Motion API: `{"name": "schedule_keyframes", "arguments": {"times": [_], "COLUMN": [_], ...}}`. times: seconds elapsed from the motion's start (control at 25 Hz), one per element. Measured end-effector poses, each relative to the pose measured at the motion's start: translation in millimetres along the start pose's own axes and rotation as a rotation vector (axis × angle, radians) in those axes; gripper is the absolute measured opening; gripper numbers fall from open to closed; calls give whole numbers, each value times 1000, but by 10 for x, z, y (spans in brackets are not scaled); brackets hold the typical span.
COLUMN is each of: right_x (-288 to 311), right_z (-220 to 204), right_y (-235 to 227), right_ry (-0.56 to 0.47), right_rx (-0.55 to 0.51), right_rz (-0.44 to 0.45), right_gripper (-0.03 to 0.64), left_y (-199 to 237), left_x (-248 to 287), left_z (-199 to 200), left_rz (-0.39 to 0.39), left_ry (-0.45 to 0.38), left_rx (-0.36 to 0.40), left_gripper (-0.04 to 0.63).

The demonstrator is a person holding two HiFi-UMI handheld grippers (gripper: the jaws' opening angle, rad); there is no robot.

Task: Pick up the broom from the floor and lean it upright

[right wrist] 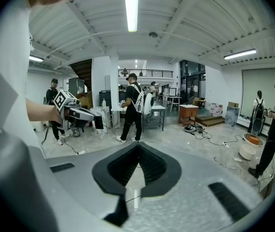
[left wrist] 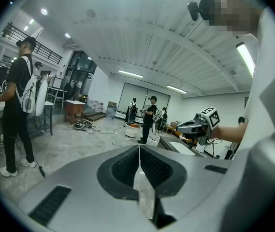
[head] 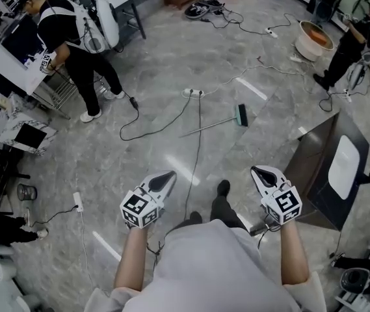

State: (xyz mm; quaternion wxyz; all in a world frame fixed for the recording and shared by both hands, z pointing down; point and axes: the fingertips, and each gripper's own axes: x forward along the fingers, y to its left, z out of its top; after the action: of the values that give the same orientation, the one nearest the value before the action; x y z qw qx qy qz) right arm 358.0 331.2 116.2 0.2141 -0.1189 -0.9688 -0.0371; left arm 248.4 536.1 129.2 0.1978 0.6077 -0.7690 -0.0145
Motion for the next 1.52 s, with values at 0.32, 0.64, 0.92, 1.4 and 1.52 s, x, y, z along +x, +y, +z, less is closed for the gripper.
{"name": "schedule_keyframes", "arguments": {"times": [0.32,0.64,0.92,1.4,1.52], "right_x": [444,800,1036,1552,1792], "right_z": [-37,-42,-234,-405,-425], "right_y": [-840,-1654,-2101,-2457,-2555], "right_ry": [2,-1,20,100,139], "right_rx": [26,46,87,113,101], "right_rz": [74,154,200,216,209], "right_gripper": [0,0,0,0,0], "left_y": [228,396,470,982,1246], "left_x": [780,1584,2028,2463,2614], "left_z": [223,504,539,364,316], "left_rz": [41,95,125,120,99], "left_ry": [5,6,27,80,87], "left_rx": [-27,-36,-49,-91,-100], "left_gripper": [11,11,11,11,11]}}
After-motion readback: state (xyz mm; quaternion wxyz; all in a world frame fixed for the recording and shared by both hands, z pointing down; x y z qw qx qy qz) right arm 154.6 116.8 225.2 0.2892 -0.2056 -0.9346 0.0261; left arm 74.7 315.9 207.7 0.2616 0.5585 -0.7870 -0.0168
